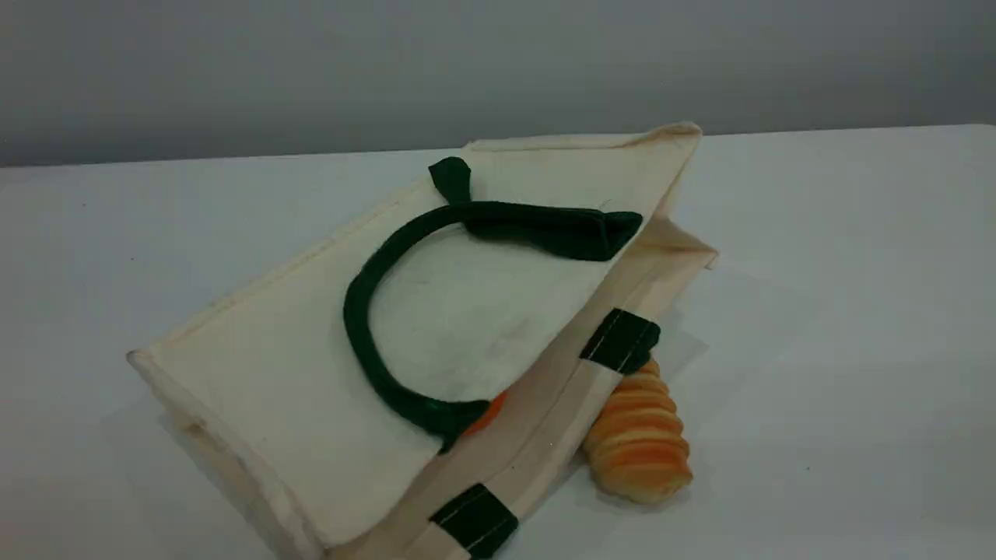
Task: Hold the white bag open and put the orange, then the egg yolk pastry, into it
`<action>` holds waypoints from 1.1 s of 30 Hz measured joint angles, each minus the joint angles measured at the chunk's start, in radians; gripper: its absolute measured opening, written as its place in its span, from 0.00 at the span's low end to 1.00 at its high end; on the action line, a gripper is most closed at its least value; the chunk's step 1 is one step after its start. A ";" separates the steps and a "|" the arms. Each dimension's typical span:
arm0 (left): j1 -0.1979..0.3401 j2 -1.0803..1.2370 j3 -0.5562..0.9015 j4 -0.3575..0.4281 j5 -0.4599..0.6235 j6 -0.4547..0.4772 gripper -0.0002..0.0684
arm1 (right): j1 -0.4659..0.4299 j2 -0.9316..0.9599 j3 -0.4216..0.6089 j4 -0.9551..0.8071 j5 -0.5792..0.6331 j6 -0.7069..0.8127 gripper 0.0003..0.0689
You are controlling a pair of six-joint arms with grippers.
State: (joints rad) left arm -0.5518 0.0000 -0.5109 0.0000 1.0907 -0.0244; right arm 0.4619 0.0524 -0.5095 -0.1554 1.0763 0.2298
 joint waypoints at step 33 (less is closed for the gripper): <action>0.529 0.000 0.000 0.000 0.000 0.006 0.71 | -0.462 -0.052 0.000 -0.002 -0.001 0.001 0.65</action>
State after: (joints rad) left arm -0.0230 0.0000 -0.5109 0.0000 1.0907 -0.0184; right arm 0.0004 0.0000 -0.5097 -0.1574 1.0754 0.2307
